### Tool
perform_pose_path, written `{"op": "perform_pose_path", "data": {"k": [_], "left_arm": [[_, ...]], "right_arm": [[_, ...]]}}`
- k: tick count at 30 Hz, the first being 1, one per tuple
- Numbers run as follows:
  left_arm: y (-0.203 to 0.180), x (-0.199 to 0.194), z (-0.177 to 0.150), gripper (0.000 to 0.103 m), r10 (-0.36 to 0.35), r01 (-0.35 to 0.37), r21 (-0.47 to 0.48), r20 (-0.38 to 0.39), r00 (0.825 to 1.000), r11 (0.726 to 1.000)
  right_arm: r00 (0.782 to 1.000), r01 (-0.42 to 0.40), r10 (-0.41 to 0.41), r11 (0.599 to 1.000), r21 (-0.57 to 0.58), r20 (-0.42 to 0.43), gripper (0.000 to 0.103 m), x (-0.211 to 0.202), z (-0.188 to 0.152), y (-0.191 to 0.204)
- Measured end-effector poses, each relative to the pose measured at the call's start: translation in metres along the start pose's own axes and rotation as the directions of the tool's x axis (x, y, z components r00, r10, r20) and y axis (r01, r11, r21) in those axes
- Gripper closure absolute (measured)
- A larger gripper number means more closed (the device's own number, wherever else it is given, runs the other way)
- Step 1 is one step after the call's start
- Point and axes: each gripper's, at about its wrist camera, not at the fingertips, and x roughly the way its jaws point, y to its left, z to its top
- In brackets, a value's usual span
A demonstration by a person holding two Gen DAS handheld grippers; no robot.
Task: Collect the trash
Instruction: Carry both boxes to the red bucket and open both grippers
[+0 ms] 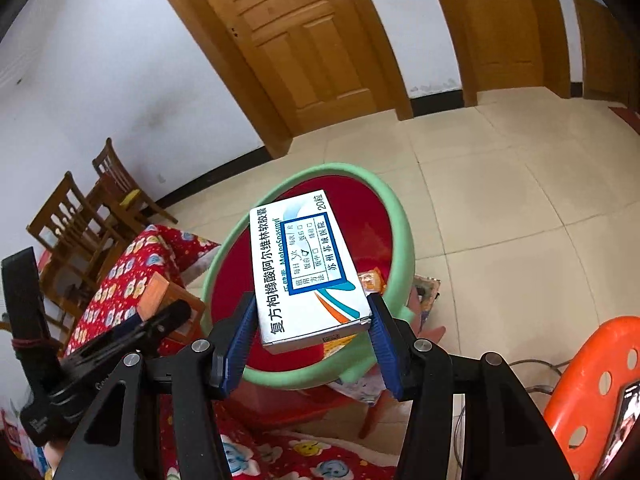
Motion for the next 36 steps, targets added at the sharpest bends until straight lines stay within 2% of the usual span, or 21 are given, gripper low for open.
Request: {"op": "perform_pose_path", "data": {"k": [10, 14, 18, 36], "left_arm": [[-0.012, 0.017, -0.001, 0.044, 0.008, -0.007, 0.03, -0.042, 0.999, 1.0], [-0.011, 0.019, 0.0, 0.035, 0.019, -0.017, 0.024, -0.049, 0.999, 1.0], [-0.011, 0.017, -0.001, 0.033, 0.034, -0.033, 0.026, -0.045, 0.998, 0.999], [0.024, -0.027, -0.009, 0.026, 0.091, -0.091, -0.054, -0.002, 0.996, 0.994]], "right_arm": [[1.0, 0.009, -0.009, 1.0, 0.024, -0.005, 0.047, 0.004, 0.001, -0.008], [1.0, 0.005, -0.005, 1.0, 0.027, -0.006, 0.047, 0.004, 0.001, -0.008], [1.0, 0.003, -0.003, 1.0, 0.025, -0.007, 0.047, 0.005, 0.001, -0.009], [1.0, 0.007, -0.007, 1.0, 0.006, -0.026, 0.047, 0.02, 0.005, -0.006]]}}
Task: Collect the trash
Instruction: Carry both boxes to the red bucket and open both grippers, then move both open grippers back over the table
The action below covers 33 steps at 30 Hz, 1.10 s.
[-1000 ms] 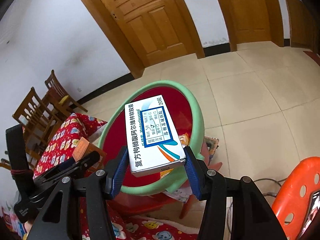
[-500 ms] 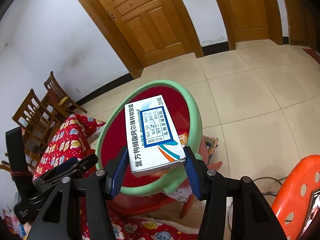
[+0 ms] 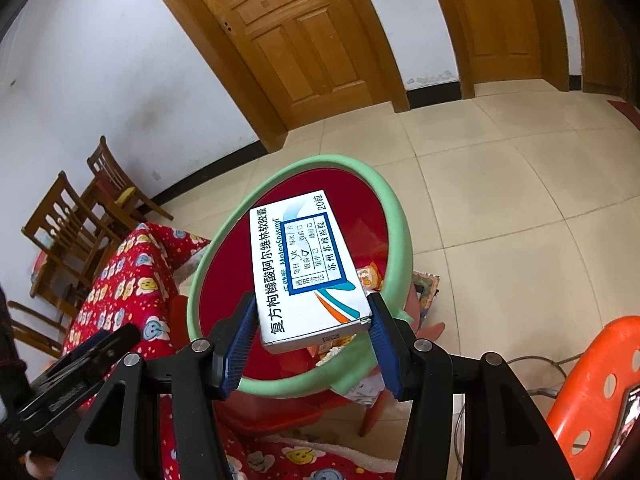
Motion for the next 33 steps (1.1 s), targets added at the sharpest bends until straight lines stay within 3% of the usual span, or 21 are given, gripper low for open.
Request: {"op": "perform_pose_path", "data": {"k": [12, 33], "left_arm": [[0.019, -0.019, -0.011, 0.026, 0.027, -0.027, -0.035, 0.01, 1.0, 0.999], [0.051, -0.081, -0.025, 0.026, 0.089, -0.079, -0.116, 0.08, 0.993, 0.99]], "right_arm": [[1.0, -0.023, 0.022, 1.0, -0.011, -0.017, 0.046, 0.013, 0.007, 0.01], [0.996, -0.083, 0.085, 0.996, -0.038, 0.033, 0.042, -0.036, -0.008, 0.038]]}}
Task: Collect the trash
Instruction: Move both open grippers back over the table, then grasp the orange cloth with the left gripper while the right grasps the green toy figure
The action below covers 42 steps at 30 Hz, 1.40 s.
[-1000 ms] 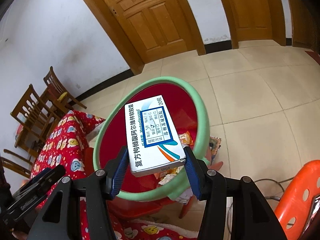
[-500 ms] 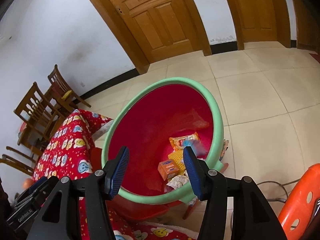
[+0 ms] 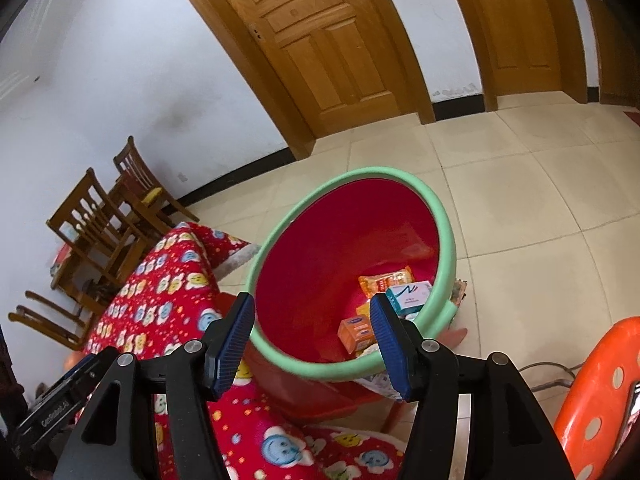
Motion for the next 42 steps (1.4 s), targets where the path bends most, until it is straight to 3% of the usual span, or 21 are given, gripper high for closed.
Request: {"op": "perform_pose_path", "data": {"k": [23, 42], "left_arm": [[0.097, -0.059, -0.006, 0.026, 0.173, -0.164, -0.124, 0.068, 0.983, 0.979], [0.178, -0.043, -0.011, 0.026, 0.286, -0.274, -0.214, 0.026, 0.958, 0.938]], "right_arm": [[0.998, -0.064, 0.062, 0.996, -0.069, -0.03, 0.039, -0.017, -0.026, 0.05], [0.994, -0.061, 0.049, 0.99, -0.128, -0.093, 0.039, 0.005, -0.047, 0.085]]}}
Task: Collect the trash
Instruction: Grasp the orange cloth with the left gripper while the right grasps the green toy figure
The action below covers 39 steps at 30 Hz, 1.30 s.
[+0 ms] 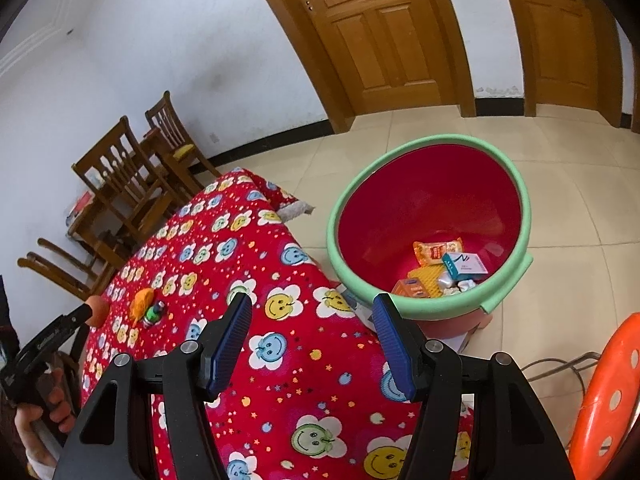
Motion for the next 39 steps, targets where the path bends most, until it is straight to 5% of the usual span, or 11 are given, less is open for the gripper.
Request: {"op": "perform_pose_path", "data": {"k": [27, 31, 39], "left_arm": [[-0.015, 0.114, 0.006, 0.027, -0.053, 0.049, -0.03, -0.159, 0.986, 0.998], [-0.011, 0.116, 0.006, 0.052, -0.122, 0.112, -0.068, -0.171, 0.978, 0.991], [-0.006, 0.098, 0.006, 0.074, -0.149, 0.139, -0.077, -0.146, 0.978, 0.987]], "right_arm": [[0.995, 0.054, -0.054, 0.999, -0.007, -0.079, 0.039, 0.038, -0.004, -0.001], [0.995, 0.051, -0.052, 0.999, -0.012, -0.082, 0.039, 0.039, -0.006, 0.001], [0.997, 0.041, -0.042, 0.999, -0.029, -0.059, 0.039, 0.026, -0.007, 0.01]]}}
